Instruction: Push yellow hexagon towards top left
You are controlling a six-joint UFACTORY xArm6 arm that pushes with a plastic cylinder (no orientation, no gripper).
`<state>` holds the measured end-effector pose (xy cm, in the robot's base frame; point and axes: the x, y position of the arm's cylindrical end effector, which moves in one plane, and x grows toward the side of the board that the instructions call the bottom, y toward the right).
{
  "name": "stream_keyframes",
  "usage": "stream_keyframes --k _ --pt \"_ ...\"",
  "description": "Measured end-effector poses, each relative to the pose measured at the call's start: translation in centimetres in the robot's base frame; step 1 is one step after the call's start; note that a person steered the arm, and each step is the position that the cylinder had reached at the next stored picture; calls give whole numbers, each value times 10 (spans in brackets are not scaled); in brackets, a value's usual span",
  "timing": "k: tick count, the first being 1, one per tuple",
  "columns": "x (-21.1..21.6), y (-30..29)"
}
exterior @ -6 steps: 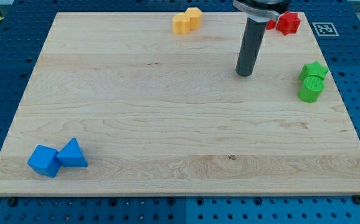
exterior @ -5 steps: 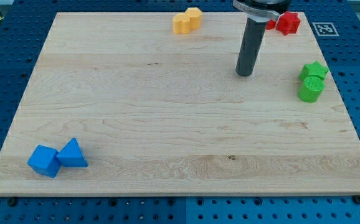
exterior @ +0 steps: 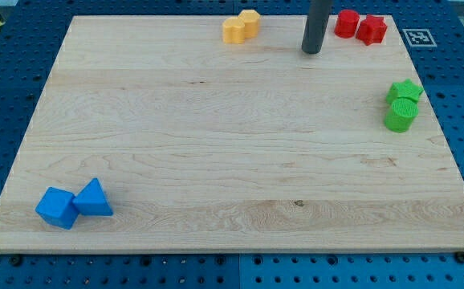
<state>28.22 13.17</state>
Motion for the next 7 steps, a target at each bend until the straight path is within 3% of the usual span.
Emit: stream_keyframes --k 3,7 --pt "-88 -55" --pt "-74 -84"
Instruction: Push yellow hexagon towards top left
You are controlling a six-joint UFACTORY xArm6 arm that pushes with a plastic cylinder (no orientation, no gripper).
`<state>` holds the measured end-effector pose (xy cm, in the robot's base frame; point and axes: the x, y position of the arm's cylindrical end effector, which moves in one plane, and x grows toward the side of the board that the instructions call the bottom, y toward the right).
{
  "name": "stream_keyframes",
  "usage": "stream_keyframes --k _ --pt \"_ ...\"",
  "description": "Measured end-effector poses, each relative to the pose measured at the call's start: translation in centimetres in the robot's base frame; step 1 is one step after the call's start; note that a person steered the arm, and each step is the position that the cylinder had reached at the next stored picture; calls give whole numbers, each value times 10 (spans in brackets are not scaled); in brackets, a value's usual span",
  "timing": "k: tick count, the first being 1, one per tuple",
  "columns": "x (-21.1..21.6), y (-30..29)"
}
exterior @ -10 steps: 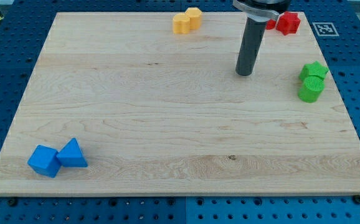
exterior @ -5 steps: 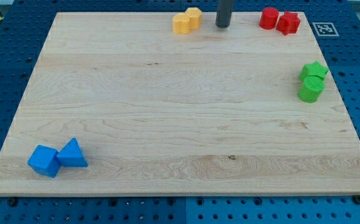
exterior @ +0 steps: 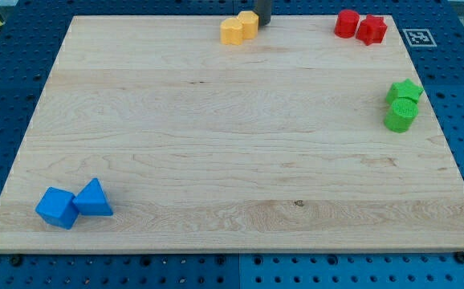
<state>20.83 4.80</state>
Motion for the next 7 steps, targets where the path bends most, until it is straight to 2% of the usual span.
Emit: stream_keyframes --k 2,3,4,6,7 --pt "17 -37" --pt "39 -11" --pt "57 -12" --pt "40 -83" --pt "28 -86"
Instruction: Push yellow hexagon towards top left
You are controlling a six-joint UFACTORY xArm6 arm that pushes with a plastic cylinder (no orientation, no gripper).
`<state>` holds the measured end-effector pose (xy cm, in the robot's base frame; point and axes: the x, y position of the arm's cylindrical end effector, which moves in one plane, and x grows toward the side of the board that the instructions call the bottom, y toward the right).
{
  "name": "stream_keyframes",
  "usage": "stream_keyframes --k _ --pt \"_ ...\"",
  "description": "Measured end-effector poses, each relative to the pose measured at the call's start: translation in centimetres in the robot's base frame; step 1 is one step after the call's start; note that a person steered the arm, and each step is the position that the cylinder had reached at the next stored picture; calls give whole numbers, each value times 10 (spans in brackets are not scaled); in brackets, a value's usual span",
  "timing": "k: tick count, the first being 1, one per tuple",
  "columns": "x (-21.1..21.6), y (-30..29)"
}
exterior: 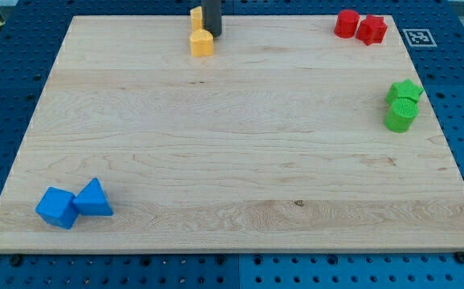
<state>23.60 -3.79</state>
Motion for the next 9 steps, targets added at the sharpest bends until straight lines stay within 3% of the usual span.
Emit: stream_keyframes --k 1,2,3,7,9 --pt "13 29" --pt "-4 46" --pt "-40 40" --pt "-41 -31" --pt "-40 -34"
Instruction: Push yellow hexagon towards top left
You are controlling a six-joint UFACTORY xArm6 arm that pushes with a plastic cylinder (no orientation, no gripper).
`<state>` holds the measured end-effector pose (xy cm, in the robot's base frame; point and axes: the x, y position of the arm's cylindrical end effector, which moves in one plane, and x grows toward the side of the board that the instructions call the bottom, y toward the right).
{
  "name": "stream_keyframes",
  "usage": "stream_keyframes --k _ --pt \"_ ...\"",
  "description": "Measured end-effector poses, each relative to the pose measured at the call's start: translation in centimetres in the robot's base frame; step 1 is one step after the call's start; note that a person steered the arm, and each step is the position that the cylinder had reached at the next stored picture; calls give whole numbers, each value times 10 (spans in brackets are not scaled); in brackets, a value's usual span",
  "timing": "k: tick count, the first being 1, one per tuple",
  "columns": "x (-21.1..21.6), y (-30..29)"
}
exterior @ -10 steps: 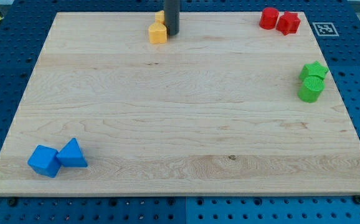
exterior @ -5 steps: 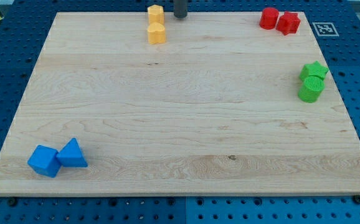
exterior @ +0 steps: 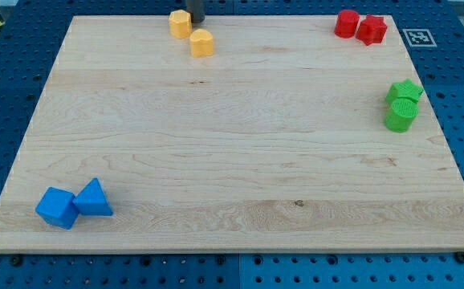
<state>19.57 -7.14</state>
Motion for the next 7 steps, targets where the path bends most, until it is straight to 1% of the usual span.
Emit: stream_keyframes --k 1,2,3,5,7 --pt "7 12" --pt "28 21" --pt "31 21" --pt "28 2" --pt "33 -35"
